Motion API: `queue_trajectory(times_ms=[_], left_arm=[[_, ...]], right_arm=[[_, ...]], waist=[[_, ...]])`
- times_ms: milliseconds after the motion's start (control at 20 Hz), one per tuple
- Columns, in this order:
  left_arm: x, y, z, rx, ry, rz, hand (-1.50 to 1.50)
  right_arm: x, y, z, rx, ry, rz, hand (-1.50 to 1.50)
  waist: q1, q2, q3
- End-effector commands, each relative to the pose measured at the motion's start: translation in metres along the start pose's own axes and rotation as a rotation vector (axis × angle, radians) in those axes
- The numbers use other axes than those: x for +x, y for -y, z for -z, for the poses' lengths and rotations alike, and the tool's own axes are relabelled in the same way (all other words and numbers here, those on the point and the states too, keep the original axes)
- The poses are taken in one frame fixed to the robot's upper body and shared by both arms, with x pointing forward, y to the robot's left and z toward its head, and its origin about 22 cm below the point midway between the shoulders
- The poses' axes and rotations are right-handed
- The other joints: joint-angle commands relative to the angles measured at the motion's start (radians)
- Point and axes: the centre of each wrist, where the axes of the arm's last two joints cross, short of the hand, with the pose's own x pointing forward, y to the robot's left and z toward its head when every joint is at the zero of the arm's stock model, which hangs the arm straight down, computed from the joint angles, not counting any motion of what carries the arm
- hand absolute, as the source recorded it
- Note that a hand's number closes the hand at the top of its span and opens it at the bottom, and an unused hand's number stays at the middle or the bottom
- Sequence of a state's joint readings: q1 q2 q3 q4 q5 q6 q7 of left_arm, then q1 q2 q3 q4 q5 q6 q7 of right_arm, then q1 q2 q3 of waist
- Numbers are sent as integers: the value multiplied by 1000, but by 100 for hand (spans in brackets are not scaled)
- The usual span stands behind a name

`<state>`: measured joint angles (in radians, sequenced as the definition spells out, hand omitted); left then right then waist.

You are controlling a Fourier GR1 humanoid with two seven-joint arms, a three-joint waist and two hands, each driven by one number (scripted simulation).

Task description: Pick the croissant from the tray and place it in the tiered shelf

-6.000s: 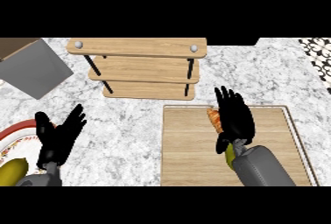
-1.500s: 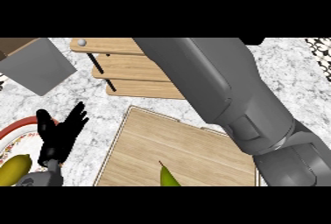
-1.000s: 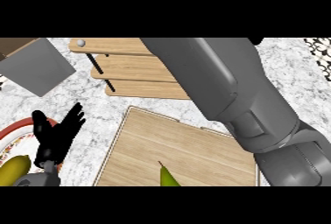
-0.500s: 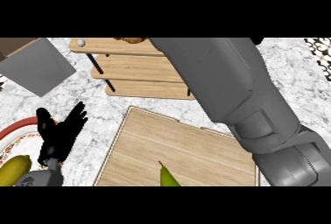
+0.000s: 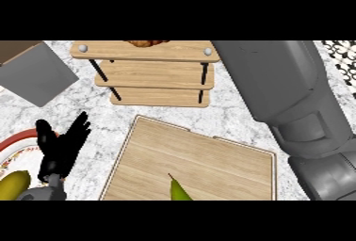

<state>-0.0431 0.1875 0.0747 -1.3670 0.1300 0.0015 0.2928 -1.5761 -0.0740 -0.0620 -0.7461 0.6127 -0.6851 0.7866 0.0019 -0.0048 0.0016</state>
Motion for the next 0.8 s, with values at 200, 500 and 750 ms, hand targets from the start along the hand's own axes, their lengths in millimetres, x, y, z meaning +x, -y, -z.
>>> queue_trajectory(times_ms=[200, 500, 750], left_arm=[[-12, -19, -6, 33, -15, -22, 0], [-27, 0, 0, 18, -35, -18, 0], [-10, -4, -15, 28, -14, -11, 0]], right_arm=[[-12, 64, 36, -259, -89, 110, -150], [-23, 125, 37, -248, -135, 143, -150], [-57, 192, 23, -204, -95, 143, -150]], waist=[[-34, -10, -1], [-34, -4, -2], [-26, -5, 0]])
